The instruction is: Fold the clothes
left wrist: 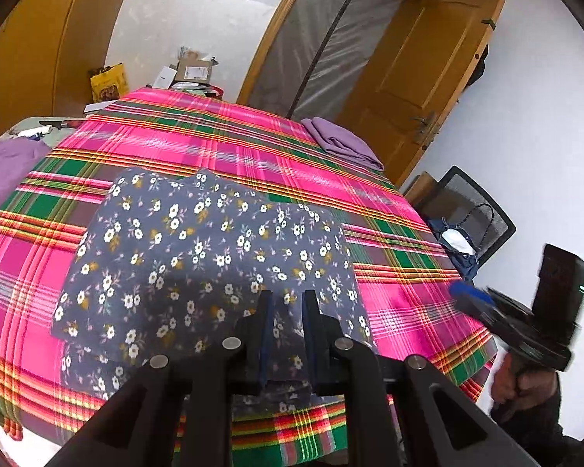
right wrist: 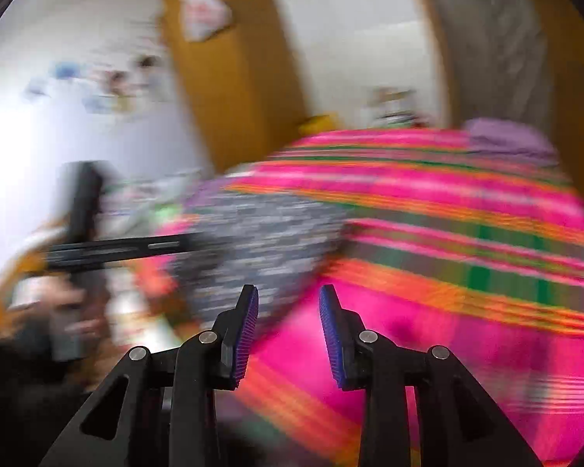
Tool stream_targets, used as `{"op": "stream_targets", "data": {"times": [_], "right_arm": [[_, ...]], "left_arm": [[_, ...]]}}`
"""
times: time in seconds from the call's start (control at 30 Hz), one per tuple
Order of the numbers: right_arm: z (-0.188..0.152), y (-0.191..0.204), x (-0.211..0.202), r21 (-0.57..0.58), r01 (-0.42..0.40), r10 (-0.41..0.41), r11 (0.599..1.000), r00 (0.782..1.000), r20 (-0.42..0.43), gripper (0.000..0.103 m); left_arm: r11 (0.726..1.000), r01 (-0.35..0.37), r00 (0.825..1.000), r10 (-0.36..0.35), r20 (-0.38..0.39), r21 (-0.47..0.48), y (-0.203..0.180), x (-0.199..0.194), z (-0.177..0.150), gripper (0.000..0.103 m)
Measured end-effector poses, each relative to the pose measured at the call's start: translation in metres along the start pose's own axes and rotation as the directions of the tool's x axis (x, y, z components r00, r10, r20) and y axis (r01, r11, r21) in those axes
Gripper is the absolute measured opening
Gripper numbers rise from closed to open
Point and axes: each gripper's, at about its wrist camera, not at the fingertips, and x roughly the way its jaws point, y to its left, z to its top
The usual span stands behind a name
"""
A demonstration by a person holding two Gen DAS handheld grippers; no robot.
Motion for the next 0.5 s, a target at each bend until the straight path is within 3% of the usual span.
{"op": "stream_targets", "data": {"times": [0.1, 0.13, 0.2, 0.27, 0.33, 0.4, 0.5], "right_arm": [[0.004, -0.021, 0.013, 0.033, 0.204, -0.205, 0.978, 0.978, 0.046, 0.034], [0.005, -0.029, 0.017, 0.043, 0.284, -0.286, 0.958, 0.957, 0.047, 0.034], [0.009, -0.052, 0.027, 0.067, 0.455, -0.457, 0.888, 0.889, 0.025, 0.034], [0.012, -0.076, 0.033, 0.135, 0.498, -0.496, 0.857, 0.867, -0.052, 0.036], [0.015, -0.082, 0.03, 0.163, 0.527, -0.525, 0.834, 0.849, -0.058, 0.036], [0.02, -0.069, 0.025, 0.141, 0.512, -0.515, 0.847, 0.857, -0.015, 0.036], [0.023, -0.041, 0.032, 0.09, 0.391, -0.393, 0.916, 0.92, 0.005, 0.036]], "left_arm": [[1.0, 0.011, 1.0, -0.011, 0.009, 0.005, -0.005, -0.005, -0.004, 0.014], [1.0, 0.011, 1.0, -0.011, 0.012, 0.01, -0.007, -0.006, -0.004, 0.014], [1.0, 0.01, 1.0, -0.01, 0.016, 0.015, -0.008, -0.008, -0.005, 0.014], [1.0, -0.003, 1.0, 0.003, 0.023, 0.015, -0.007, -0.01, -0.006, 0.014], [1.0, -0.03, 0.999, 0.029, 0.038, 0.01, -0.001, -0.013, -0.005, 0.014], [0.998, -0.064, 0.996, 0.064, 0.058, 0.001, 0.008, -0.016, -0.001, 0.014], [0.993, -0.121, 0.99, 0.121, 0.077, -0.008, 0.024, -0.016, 0.008, 0.014]]}}
